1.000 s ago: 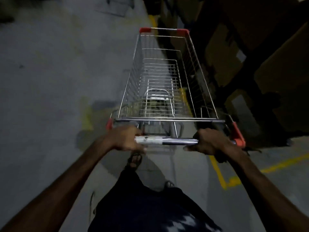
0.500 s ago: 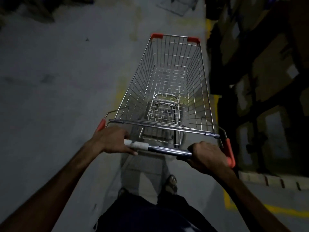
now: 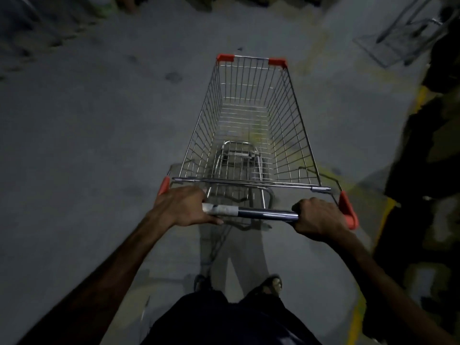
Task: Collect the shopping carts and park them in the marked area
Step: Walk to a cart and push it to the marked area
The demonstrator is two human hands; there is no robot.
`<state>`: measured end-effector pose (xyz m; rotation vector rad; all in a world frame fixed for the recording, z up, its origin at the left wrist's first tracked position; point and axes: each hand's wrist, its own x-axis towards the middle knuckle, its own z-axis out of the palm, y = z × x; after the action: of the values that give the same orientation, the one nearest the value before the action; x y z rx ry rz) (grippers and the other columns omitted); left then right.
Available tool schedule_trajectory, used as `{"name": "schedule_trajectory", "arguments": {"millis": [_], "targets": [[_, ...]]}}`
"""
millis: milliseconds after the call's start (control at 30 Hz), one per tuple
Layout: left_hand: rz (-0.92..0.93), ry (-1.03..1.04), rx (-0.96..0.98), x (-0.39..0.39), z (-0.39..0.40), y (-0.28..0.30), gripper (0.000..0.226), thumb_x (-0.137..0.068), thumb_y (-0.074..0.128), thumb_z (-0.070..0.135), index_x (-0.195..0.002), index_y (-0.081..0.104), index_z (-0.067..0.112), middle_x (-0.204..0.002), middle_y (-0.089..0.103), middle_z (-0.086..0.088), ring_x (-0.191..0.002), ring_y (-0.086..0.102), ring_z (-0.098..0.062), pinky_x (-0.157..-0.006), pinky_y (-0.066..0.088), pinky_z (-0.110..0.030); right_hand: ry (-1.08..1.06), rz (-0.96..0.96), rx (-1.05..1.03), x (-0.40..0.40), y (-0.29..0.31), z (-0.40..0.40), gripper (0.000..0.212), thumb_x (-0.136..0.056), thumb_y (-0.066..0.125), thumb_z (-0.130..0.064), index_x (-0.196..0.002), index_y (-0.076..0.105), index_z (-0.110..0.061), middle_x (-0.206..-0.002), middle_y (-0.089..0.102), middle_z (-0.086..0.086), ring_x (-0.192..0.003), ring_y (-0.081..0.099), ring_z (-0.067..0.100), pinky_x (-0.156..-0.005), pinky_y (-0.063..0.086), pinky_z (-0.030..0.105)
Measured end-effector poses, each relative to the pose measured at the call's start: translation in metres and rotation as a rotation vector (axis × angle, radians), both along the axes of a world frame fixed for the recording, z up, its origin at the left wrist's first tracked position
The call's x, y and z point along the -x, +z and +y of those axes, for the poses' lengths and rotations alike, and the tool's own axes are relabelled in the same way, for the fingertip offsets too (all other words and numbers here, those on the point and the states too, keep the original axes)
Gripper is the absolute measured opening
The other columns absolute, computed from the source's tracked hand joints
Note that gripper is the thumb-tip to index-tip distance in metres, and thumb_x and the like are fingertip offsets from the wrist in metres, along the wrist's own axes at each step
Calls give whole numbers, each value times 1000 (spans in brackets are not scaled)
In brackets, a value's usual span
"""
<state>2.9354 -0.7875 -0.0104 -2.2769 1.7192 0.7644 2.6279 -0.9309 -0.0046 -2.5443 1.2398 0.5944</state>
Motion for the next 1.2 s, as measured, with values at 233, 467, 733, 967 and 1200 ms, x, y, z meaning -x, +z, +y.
{"name": "schedule_trajectory", "arguments": {"millis": [233,467,733,967,1200], "targets": [[-26,255,33,-84,82,3,87,-59,42,111,-94,69,36,-101,68,17,-114,67,-15,-123,14,-68,228,24,4,-142,7,11,29,-94,54,-60,-82,56,-34,-86,65,-1,-89,69,26,-74,43,33],[-11,534,61,-188,135,6,95,-52,42,113,-97,69,35,-112,73,16,-115,66,-15,-123,11,-67,501,68,122,-304,16,23,34,-96,58,-57,-115,65,-29,-113,70,4,-107,70,30,-87,53,38],[-22,728,79,-315,159,-4,95,-61,42,110,-111,75,36,-115,76,18,-114,67,-9,-121,19,-60,743,-29,276,-487,-3,6,30,-85,75,-55,-90,71,-26,-82,69,4,-76,73,33,-67,57,41],[-53,914,61,-442,164,-3,97,-48,38,116,-97,71,39,-110,72,21,-116,64,-11,-123,14,-62,864,-113,260,-664,-10,-13,40,-91,57,-66,-98,70,-29,-93,72,-2,-88,73,26,-73,49,33],[-68,1015,28,-575,161,6,108,-45,27,119,-103,73,41,-121,72,16,-129,60,-15,-124,13,-63,982,-94,298,-833,-12,-22,41,-81,74,-65,-90,73,-25,-87,73,4,-80,73,34,-71,55,39]]}}
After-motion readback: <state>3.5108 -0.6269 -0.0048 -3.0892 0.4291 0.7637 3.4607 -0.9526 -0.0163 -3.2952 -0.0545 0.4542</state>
